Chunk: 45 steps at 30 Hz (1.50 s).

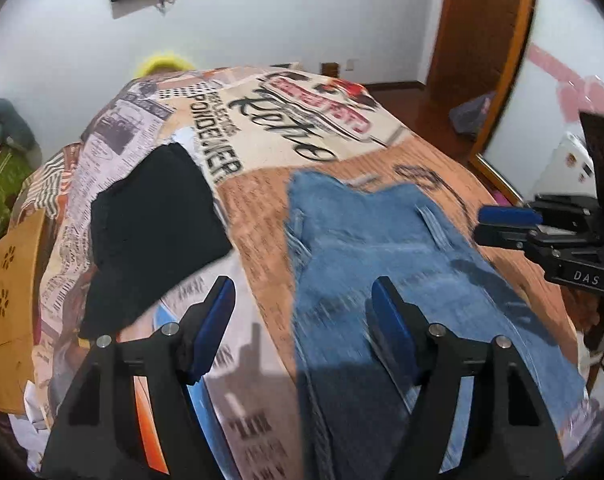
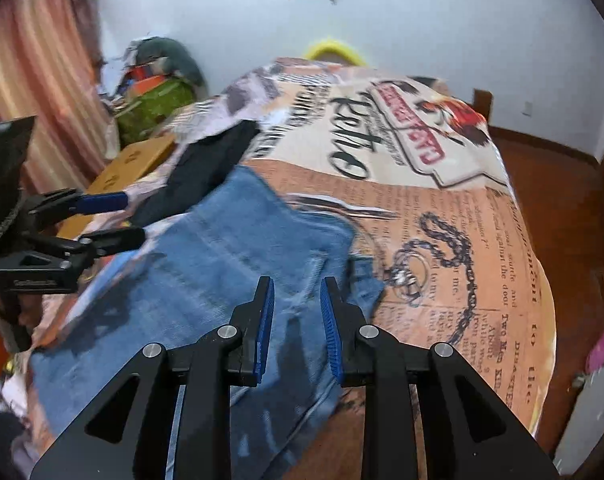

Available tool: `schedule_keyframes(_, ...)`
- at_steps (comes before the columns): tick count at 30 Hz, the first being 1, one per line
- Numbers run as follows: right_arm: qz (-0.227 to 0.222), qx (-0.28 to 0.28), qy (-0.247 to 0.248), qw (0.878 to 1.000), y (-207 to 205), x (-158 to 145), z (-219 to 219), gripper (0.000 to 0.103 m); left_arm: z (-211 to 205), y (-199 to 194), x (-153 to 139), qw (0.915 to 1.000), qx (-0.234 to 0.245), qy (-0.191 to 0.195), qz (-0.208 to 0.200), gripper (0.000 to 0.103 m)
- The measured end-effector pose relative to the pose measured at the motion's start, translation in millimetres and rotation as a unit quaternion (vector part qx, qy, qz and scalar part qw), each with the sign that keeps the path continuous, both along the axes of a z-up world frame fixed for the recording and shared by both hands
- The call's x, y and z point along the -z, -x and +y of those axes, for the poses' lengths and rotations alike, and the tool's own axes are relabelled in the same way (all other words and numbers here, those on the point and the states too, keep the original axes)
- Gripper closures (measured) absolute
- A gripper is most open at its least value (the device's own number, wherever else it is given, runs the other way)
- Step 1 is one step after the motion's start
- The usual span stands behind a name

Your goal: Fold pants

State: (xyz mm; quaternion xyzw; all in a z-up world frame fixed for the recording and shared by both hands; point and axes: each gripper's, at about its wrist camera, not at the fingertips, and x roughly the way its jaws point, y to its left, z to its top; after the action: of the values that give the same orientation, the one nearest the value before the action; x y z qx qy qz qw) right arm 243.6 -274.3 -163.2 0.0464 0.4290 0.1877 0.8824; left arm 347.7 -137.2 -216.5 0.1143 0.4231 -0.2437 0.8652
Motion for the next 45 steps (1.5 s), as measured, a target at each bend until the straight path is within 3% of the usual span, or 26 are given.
schedule_keyframes(5,0.031,-0.037,-0.002,0.999,20.2,16.6,26.2,0.075,-4.6,26.8,23.0,0.9989,0.016,-0.042,0.013,0.031)
schedule_keyframes(8,0.051,-0.036,0.011,0.998,24.7,38.3,35.6,0.074,-0.9,29.2,38.5,0.9988,0.003,-0.039,0.029,0.031)
schedule_keyframes(12,0.061,-0.023,-0.002,0.998,27.4,28.9,28.5,0.071,3.6,27.6,28.7,0.9987,-0.013,-0.038,0.031,0.032)
schedule_keyframes(17,0.04,-0.001,-0.006,0.999,45.5,10.9,13.1,0.063,12.1,45.5,12.2,0.998,-0.024,-0.057,-0.015,0.032)
schedule_keyframes(23,0.038,0.032,-0.006,0.999,63.9,0.5,-0.2,0.058,28.4,59.9,-2.3,0.9982,-0.038,-0.042,-0.02,0.031)
schedule_keyframes(30,0.05,0.044,-0.038,0.997,77.7,10.3,1.2,0.043,46.9,51.9,10.3,0.997,-0.059,0.0,0.049,0.015)
schedule_keyframes(34,0.08,0.05,-0.047,0.994,70.2,31.9,4.0,0.043,50.6,33.6,27.5,0.9923,-0.071,0.013,0.1,0.015)
schedule_keyframes(38,0.095,0.054,-0.079,0.991,56.4,46.9,-2.8,0.038,44.8,18.1,32.8,0.9881,-0.051,0.058,0.133,0.015)
schedule_keyframes(45,0.112,0.046,-0.112,0.986,33.8,64.1,-9.4,0.032,24.8,-8.3,54.5,0.9801,-0.026,0.075,0.182,0.013)
